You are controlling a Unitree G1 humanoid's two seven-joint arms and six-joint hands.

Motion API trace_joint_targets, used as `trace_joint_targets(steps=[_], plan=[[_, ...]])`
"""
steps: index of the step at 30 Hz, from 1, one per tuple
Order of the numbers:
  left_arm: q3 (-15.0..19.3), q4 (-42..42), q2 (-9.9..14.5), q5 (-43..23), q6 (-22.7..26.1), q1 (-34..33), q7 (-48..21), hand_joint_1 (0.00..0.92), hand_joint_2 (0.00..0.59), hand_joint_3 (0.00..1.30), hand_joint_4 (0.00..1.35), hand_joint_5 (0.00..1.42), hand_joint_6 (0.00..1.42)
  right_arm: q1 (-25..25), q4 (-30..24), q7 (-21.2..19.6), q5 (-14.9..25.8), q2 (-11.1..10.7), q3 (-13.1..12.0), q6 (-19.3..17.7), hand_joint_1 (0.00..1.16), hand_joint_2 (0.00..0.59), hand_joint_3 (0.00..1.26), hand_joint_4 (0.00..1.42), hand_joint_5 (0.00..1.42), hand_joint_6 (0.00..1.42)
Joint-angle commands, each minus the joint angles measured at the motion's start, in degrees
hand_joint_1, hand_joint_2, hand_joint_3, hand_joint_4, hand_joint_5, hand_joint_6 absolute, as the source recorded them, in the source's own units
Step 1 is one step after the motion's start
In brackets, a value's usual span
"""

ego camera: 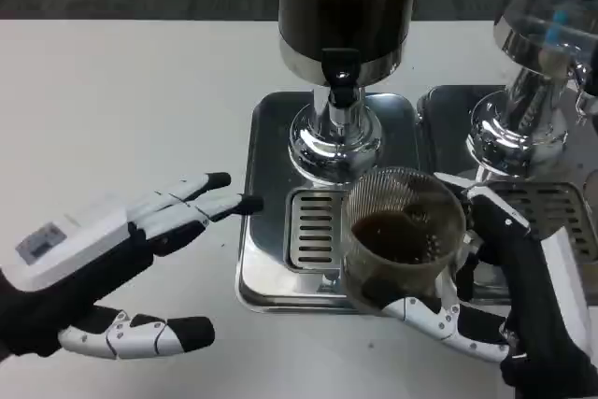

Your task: Grasp the cup under the faucet to collect the drink, then remove the cup.

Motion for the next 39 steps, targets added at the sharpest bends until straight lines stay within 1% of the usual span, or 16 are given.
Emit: trace_joint_targets(steps=[1, 7, 22, 34, 39], plan=[[-1.3, -1.5, 1.7, 1.0, -1.4, 1.2, 1.1, 0.000, 0.147, 0.10, 0.00, 0.00, 0.04, 0.6, -2.7, 0.2, 1.9, 0.3, -0.4, -1.0, 0.79, 0.199, 0.68, 0.81, 0.97, 1.26], [-2.4, -2.5, 2.3, 1.1, -2.0, 2.1, 1.4, 0.000, 0.147, 0.09, 0.00, 0.00, 0.04, 1.7, -3.9, 0.9, 2.2, 0.3, -0.7, -1.1, 0.79, 0.199, 0.69, 0.81, 0.98, 1.28], [-2.5, -5.2, 4.2, 2.5, -4.7, 3.0, 2.8, 0.000, 0.146, 0.09, 0.00, 0.00, 0.03, 2.7, -5.1, 1.9, 2.5, 0.5, -1.0, -1.1, 0.79, 0.199, 0.69, 0.81, 0.98, 1.28], [-3.1, -5.8, 4.8, 1.5, -3.6, 3.1, 3.3, 0.000, 0.146, 0.08, 0.00, 0.00, 0.01, 3.1, -5.7, 2.5, 2.7, 0.5, -1.2, -0.8, 0.80, 0.190, 0.69, 0.81, 0.99, 1.28], [-3.4, -6.0, 5.0, 1.4, -3.9, 3.5, 3.6, 0.000, 0.146, 0.08, 0.00, 0.00, 0.01, 3.2, -5.8, 2.6, 2.9, 0.5, -1.3, -0.8, 0.80, 0.190, 0.69, 0.81, 0.99, 1.28]])
